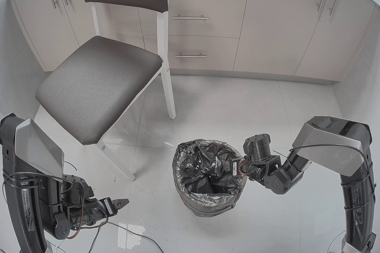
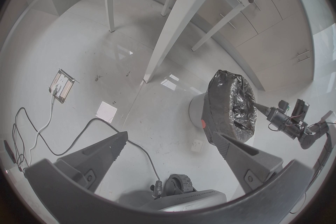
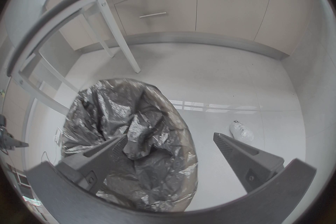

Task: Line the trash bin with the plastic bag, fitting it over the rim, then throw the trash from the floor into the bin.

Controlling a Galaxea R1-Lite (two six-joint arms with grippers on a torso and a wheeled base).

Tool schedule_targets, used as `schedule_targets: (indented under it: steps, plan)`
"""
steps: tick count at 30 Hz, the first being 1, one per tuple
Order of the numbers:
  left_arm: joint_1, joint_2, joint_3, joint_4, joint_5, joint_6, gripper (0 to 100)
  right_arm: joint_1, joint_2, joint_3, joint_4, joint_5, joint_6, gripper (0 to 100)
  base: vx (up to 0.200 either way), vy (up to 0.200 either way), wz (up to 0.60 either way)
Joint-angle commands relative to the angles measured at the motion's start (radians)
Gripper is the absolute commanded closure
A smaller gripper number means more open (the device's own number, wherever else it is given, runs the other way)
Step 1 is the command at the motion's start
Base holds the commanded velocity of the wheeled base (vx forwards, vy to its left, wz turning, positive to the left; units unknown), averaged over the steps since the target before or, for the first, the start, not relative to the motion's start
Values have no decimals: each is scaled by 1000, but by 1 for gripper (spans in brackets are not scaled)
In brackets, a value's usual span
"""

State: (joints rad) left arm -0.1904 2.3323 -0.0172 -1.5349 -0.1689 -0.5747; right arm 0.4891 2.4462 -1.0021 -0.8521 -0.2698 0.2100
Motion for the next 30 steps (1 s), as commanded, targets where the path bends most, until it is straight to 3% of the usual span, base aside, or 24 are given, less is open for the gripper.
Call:
schedule_targets:
  steps: [1,10,16,22,26,30]
  plan:
    - [0,1,17,-1,-1,1,0,-6,-110,40,1,26,8,0,0,0,0]
    - [-4,-1,17,-1,-1,3,0,-165,-170,-21,5,61,12,0,0,0,0]
    - [-7,-1,17,-1,0,4,0,-293,-76,-225,1,38,95,0,0,0,0]
    - [-9,-5,17,1,-1,3,0,-368,105,-501,13,11,86,0,0,0,0]
    - [-37,-102,17,93,9,-7,0,-403,226,-701,45,4,85,0,0,0,0]
    - [-60,-458,17,348,-6,-8,0,-437,336,-944,168,-57,83,0,0,0,0]
